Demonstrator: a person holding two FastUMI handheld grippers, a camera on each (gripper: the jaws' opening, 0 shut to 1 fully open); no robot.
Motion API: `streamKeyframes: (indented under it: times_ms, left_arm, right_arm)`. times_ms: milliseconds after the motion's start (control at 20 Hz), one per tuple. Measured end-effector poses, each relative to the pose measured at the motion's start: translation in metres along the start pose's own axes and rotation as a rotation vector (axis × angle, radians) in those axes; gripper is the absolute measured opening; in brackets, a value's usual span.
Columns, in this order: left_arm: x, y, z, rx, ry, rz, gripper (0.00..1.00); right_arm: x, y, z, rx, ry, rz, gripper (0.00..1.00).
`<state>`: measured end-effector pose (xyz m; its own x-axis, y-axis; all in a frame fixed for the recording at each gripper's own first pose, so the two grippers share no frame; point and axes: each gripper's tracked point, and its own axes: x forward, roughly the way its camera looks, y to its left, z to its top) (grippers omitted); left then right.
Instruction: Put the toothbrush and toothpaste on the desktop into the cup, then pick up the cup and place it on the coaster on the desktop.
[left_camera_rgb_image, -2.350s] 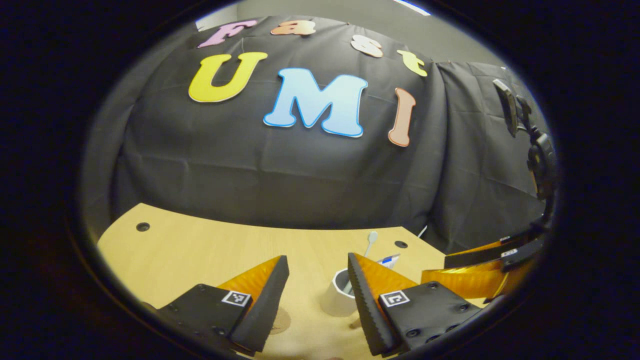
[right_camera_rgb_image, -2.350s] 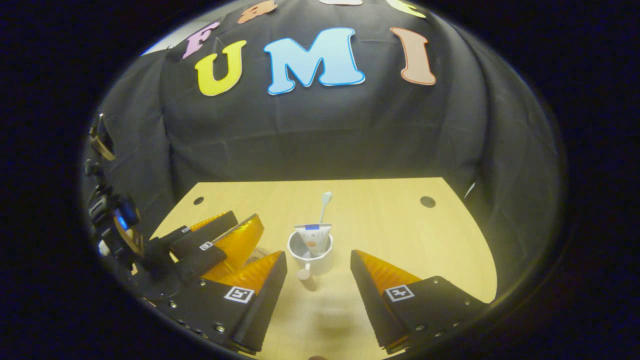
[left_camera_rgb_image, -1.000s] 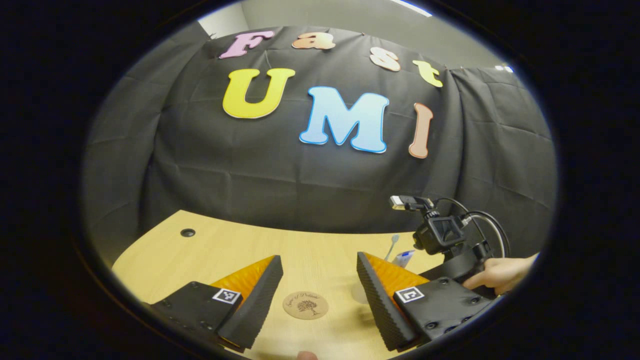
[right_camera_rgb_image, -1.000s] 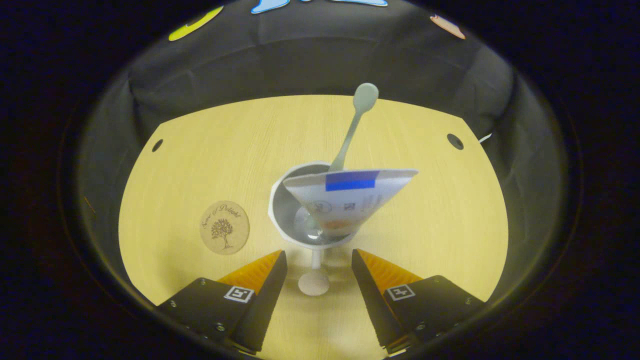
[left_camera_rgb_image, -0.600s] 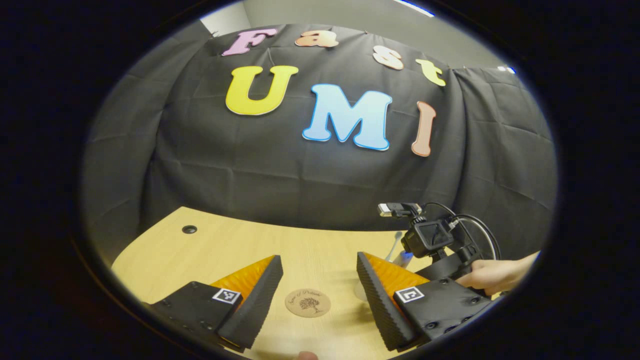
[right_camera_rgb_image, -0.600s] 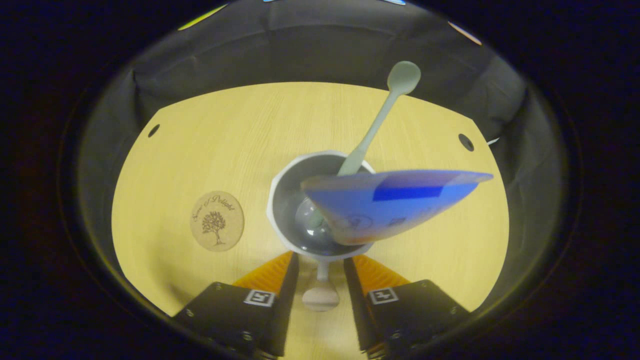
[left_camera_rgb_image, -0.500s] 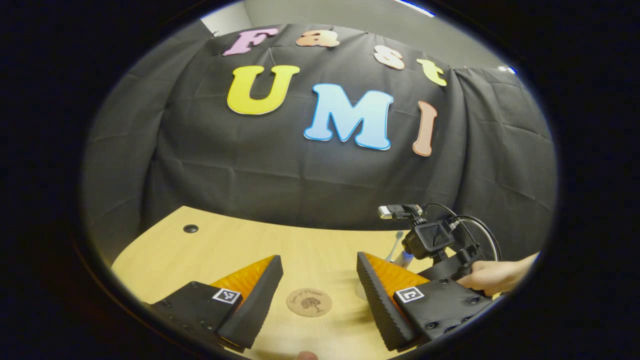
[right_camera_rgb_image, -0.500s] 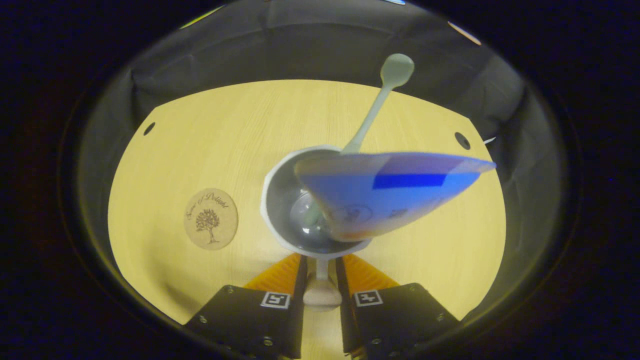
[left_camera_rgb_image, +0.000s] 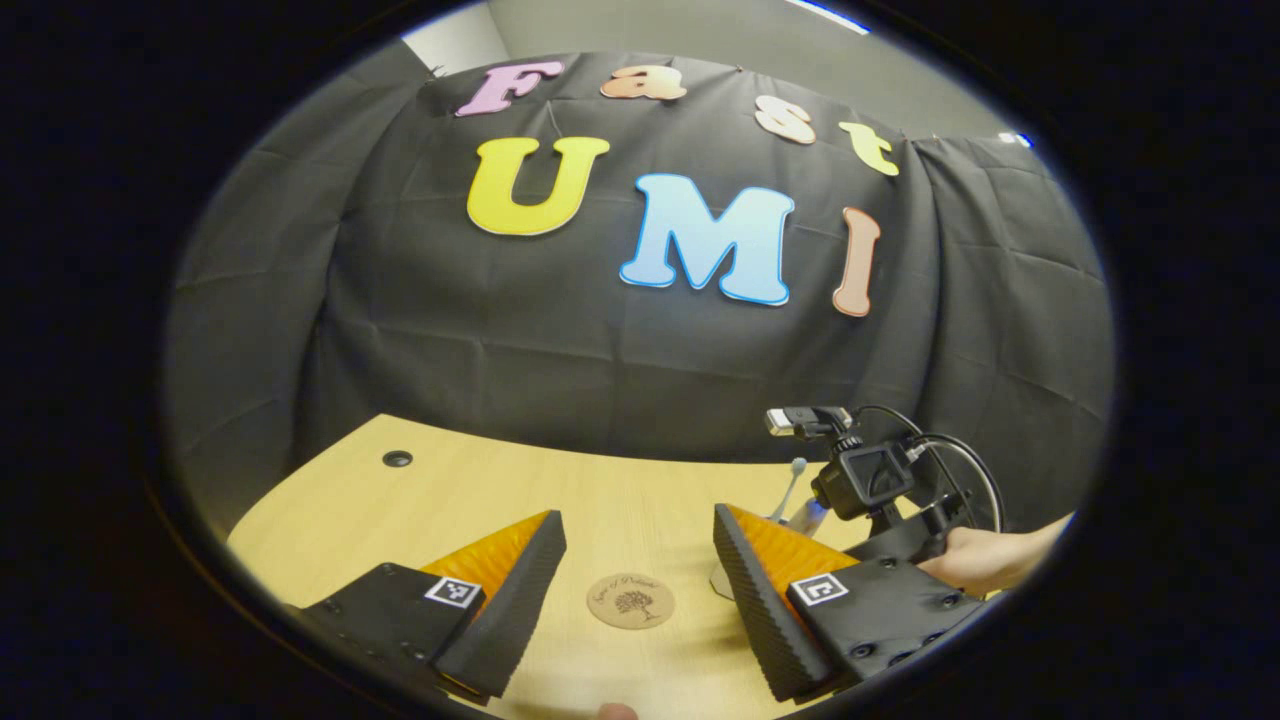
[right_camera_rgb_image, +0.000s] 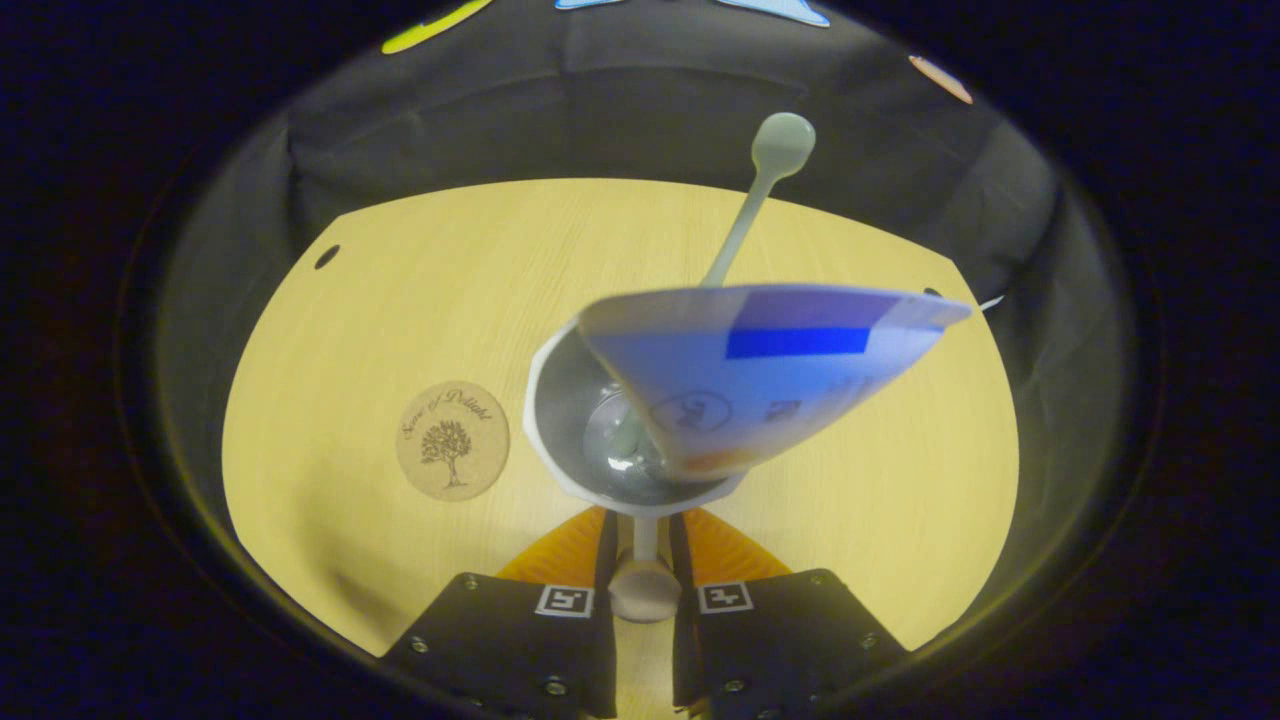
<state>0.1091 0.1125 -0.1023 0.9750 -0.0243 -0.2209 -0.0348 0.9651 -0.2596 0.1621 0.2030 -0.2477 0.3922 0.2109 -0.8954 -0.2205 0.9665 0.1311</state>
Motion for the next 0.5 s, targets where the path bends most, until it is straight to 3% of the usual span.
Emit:
streamKeyframes:
  times_ms: [500]
  left_arm:
    - [-0.034,0.033,0.004,-0.021,-0.014,0.056,0.96]
  right_arm:
    - [-0.013,0.065,0.006,-0.11,-0.029,0.075,0.23]
